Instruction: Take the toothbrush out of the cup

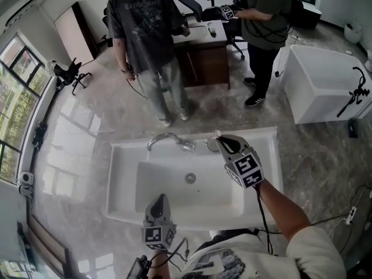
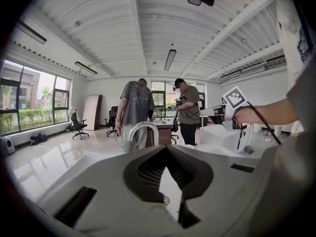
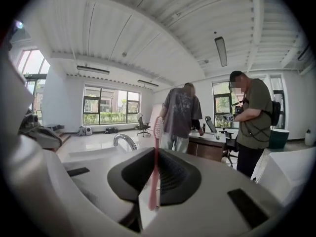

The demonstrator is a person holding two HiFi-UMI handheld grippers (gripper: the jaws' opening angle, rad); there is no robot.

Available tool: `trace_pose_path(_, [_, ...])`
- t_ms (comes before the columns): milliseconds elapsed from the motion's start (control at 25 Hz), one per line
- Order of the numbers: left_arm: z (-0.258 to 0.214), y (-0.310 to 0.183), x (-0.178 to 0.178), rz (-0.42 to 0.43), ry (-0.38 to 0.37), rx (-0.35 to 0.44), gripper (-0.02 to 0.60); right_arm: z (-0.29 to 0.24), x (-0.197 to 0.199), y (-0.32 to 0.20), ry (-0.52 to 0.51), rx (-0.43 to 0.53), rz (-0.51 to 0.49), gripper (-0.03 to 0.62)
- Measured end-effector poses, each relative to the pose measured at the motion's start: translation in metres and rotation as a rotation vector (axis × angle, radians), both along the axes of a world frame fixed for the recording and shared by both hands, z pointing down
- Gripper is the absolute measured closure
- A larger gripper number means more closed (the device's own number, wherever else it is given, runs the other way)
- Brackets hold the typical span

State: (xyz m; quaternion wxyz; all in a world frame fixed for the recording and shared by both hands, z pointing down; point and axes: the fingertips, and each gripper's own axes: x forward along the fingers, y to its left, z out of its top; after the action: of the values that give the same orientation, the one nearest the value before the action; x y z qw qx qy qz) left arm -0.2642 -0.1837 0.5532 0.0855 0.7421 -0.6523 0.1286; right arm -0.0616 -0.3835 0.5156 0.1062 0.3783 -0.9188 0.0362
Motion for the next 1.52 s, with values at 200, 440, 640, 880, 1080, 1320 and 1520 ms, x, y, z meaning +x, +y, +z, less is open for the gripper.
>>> trace_pose_path(200, [-0.008,-0.005,0.013,0.061,0.004,0.027,0.561,-0.049,0.047,0.055,-0.084,0.055,0.077,0.571])
trace_pose_path(440, [-0.018,-0.008,0.027,0.122,0.011,0.051,0.561,-0.085,0.087,0.107,-0.149,0.104,0.165,0.571])
trace_pose_path(640, [-0.021,-0.005,0.041,0.179,0.004,0.062,0.561,-0.085,0.1,0.132,-0.147,0.106,0.2,0.571])
trace_pose_path(880, [-0.034,-0.004,0.042,0.201,-0.003,0.084,0.561,-0.091,0.103,0.151,-0.168,0.113,0.225,0.571])
trace_pose_path(1080, [-0.042,-0.004,0.043,0.208,-0.004,0.1,0.561,-0.09,0.103,0.158,-0.161,0.124,0.227,0.572])
trace_pose_path(1320, [-0.043,-0.007,0.039,0.218,-0.016,0.103,0.561,-0.093,0.103,0.157,-0.184,0.132,0.256,0.577])
trace_pose_path(1520, [-0.046,-0.01,0.038,0.218,-0.021,0.111,0.561,-0.09,0.106,0.157,-0.178,0.126,0.256,0.577])
